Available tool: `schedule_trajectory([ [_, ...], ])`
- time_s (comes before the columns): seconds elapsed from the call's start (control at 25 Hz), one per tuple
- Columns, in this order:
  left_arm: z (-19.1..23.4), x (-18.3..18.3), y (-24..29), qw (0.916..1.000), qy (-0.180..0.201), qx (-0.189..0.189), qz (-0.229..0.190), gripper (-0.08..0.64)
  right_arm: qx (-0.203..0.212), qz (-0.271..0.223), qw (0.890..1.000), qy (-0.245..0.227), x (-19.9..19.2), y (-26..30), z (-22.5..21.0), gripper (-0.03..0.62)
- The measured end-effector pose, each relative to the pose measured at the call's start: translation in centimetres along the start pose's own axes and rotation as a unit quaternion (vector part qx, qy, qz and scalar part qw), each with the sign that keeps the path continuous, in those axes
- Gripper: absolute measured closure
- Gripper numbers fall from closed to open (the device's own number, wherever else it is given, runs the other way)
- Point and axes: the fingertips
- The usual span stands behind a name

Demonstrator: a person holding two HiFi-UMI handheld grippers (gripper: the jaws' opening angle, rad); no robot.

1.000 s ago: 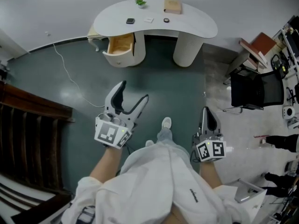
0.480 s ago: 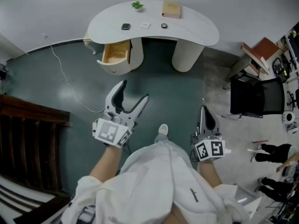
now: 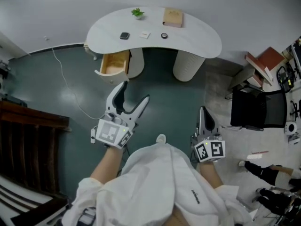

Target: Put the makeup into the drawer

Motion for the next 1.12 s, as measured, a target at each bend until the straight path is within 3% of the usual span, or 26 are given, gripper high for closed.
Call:
schedule_trajectory([
  [0.64,2.5,-1.1,6.1,0.9998,-0.005,0.017,0.006,0.215,0.025,0.012,1.000,0.004,-0.8,6.2,-3.4,0.575],
  [1.12,11.3,-2.1,13.1,0.9998,-0.010,0.013,0.015,0.215,0.023,0.016,1.000,0.000,-0.9,17.2,-3.7,0.575],
])
Point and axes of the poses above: the fingertips, and each gripper's own axes: y forward along the fingers, z to its left, x out of its top, and after that the axes turned 5 degrees about -y, right-handed
